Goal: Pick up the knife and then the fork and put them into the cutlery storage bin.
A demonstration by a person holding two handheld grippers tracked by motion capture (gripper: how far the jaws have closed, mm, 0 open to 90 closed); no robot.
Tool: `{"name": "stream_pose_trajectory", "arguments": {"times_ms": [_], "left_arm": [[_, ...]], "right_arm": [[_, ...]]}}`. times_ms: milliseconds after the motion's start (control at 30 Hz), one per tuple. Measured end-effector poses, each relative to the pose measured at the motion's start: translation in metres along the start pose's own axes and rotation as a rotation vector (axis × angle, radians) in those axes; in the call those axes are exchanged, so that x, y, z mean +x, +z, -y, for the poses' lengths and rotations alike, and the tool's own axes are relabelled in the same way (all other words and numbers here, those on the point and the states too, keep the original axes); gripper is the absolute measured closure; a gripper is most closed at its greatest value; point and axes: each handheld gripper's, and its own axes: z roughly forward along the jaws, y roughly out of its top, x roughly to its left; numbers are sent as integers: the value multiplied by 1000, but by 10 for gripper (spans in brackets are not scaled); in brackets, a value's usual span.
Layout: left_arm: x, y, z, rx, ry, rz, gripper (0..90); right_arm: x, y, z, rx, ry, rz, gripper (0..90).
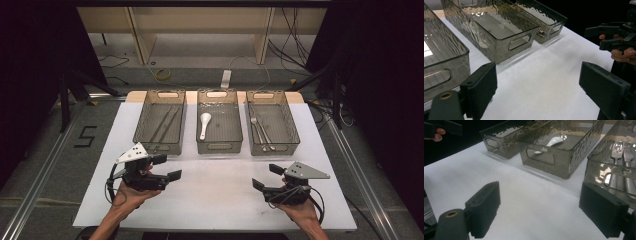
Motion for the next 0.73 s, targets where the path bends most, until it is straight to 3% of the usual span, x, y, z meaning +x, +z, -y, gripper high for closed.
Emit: {"name": "stream_pose_trajectory", "arguments": {"times_ms": [733], "left_arm": [[-1,1,0,5,7,-3,142]], "right_arm": [[1,1,0,7,-2,-1,180]]}}
